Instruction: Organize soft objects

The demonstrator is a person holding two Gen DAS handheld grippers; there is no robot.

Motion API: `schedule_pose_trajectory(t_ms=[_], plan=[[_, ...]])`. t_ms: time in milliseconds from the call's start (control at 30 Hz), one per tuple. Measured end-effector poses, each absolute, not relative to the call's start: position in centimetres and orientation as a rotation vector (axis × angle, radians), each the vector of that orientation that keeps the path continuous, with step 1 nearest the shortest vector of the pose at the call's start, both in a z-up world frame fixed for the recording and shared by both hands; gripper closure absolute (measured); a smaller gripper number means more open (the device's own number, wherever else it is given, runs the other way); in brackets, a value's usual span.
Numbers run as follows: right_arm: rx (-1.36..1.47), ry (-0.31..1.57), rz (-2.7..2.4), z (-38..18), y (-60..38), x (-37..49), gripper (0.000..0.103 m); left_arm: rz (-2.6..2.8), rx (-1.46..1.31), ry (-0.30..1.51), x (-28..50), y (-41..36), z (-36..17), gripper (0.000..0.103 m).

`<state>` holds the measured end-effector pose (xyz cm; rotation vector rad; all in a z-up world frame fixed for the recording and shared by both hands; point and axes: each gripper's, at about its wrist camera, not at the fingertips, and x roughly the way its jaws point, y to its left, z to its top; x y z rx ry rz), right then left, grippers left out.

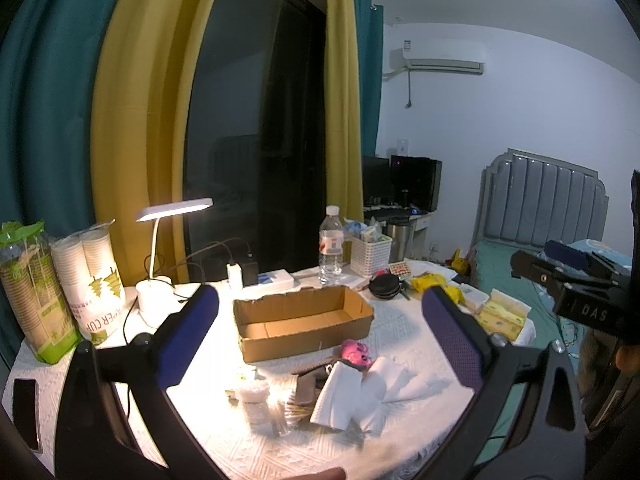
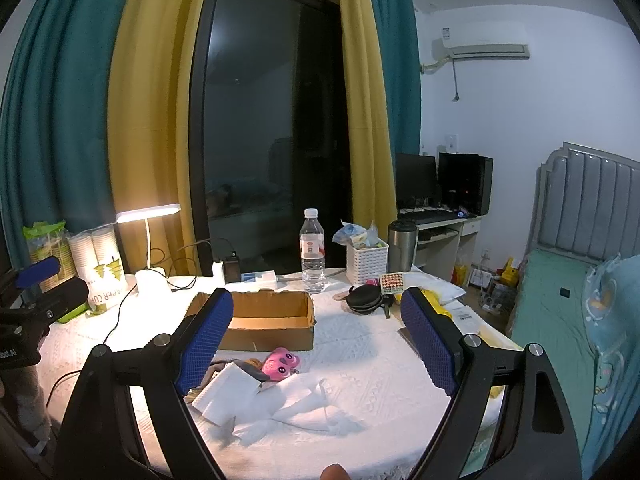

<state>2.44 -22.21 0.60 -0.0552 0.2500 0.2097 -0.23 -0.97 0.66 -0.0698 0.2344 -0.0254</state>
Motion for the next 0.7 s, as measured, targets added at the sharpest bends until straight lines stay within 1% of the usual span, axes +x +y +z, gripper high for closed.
schedule_pose_trajectory(t_ms=[700], plan=[[-0.058,0.251,0.211,0.54,-21.79,2.32,0.015,-0.025,-0.072,0.234,-0.21,-0.90,0.69,0.001]])
